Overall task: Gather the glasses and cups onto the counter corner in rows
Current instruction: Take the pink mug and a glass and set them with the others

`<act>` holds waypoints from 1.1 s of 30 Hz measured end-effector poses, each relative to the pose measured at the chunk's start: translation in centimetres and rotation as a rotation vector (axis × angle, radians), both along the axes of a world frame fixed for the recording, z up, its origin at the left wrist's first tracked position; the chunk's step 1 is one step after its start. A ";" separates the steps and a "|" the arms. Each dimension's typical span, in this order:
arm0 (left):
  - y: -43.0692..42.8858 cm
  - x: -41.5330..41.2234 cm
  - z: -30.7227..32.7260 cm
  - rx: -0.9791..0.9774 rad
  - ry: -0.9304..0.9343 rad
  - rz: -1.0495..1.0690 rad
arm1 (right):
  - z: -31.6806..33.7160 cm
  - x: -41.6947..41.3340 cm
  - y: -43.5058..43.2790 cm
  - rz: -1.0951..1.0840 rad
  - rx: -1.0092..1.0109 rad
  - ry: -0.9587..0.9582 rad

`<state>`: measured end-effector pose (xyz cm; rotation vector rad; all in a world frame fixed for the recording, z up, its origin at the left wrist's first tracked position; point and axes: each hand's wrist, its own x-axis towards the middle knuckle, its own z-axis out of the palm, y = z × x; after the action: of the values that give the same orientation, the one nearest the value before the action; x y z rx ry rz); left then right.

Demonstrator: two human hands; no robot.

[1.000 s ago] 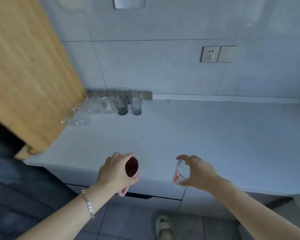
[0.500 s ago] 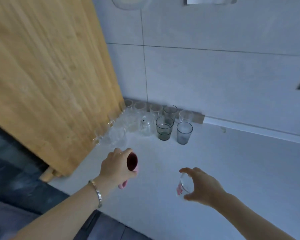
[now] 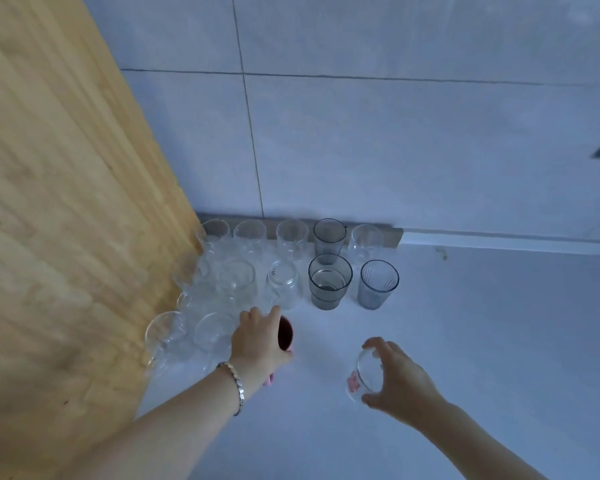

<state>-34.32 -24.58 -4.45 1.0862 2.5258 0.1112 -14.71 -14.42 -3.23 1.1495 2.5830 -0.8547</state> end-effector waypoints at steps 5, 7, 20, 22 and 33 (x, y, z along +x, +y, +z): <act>0.7 -1.7 -1.0 0.007 -0.017 -0.065 | -1.0 -5.1 0.1 -0.044 0.001 0.006; 0.8 -2.0 -1.3 0.001 -0.015 -0.089 | -1.7 -7.0 0.3 -0.048 0.003 -0.006; 0.6 -2.5 -2.2 -0.012 0.034 -0.163 | -3.5 -10.5 -0.5 -0.137 0.026 0.056; 0.7 -2.6 -2.4 -0.011 0.038 -0.173 | -3.6 -10.8 -0.6 -0.118 0.026 0.061; 1.5 0.0 -1.4 0.122 0.239 -0.445 | -2.1 -3.5 2.4 -0.140 -0.104 -0.196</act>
<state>-34.34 -23.10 -5.88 1.7752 2.4289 0.0125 -18.24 -12.05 -5.38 1.3245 2.2972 -0.8466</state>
